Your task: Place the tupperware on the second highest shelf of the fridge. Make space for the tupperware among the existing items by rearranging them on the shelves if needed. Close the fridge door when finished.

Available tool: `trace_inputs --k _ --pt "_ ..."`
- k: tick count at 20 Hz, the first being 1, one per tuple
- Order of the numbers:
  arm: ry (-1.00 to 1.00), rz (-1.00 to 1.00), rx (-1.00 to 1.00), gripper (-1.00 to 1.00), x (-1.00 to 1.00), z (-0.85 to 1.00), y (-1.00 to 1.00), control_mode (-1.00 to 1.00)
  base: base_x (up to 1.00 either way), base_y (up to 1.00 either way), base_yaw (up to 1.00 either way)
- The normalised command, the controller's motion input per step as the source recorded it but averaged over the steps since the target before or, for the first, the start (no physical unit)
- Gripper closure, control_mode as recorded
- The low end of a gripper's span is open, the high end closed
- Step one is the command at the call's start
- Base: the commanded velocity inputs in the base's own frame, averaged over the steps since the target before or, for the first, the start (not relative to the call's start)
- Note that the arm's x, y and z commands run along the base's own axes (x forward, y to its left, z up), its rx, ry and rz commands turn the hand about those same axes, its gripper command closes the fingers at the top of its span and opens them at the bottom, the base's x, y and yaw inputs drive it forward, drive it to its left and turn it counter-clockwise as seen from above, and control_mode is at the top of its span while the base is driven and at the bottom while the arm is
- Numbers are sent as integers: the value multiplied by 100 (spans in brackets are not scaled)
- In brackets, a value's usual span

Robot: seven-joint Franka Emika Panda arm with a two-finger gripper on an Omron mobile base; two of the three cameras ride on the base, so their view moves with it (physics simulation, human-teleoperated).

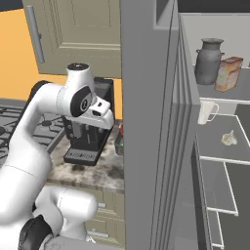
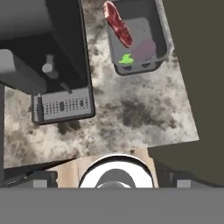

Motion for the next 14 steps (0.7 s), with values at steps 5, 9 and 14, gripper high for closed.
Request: trace_inputs --k 5,9,14 --pt "-3 -57 5 -100 -19 -25 -76 -100 0 0 0" --pt "0 -47 11 -100 1 -38 -25 -100 0 0 0" --pt "8 -23 15 -100 37 -21 0 -100 0 0 0"
